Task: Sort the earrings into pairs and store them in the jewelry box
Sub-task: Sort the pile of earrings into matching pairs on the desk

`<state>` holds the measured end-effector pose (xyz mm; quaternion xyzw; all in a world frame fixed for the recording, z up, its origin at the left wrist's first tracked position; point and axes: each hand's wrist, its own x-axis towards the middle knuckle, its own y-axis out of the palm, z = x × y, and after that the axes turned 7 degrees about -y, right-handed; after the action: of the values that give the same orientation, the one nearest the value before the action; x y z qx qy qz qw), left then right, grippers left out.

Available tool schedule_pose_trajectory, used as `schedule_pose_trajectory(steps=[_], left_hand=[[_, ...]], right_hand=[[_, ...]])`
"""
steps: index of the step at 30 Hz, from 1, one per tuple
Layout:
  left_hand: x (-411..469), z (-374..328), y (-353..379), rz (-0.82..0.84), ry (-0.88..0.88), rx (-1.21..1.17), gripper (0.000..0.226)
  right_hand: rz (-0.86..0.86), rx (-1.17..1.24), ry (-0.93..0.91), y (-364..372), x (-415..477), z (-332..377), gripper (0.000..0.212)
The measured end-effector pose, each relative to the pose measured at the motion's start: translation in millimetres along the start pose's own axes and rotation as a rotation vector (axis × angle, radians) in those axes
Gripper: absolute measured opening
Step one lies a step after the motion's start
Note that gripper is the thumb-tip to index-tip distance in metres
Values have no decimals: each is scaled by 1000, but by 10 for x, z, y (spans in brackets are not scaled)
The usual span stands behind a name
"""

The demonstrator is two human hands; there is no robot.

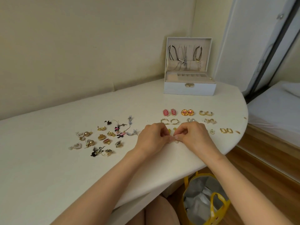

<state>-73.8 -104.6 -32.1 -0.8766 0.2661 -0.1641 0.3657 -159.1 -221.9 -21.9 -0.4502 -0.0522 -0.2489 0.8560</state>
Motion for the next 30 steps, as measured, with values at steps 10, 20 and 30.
schedule_pose_trajectory(steps=[10, 20, 30], left_hand=[[-100, -13, -190, 39, 58, -1, 10], [-306, 397, -1091, -34, -32, -19, 4], [-279, 923, -1514, -324, -183, 174, 8]], right_hand=[[-54, 45, -16, 22, 30, 76, 9], [23, 211, -110, 230, 127, 466, 6], [185, 185, -233, 659, 364, 909, 11]])
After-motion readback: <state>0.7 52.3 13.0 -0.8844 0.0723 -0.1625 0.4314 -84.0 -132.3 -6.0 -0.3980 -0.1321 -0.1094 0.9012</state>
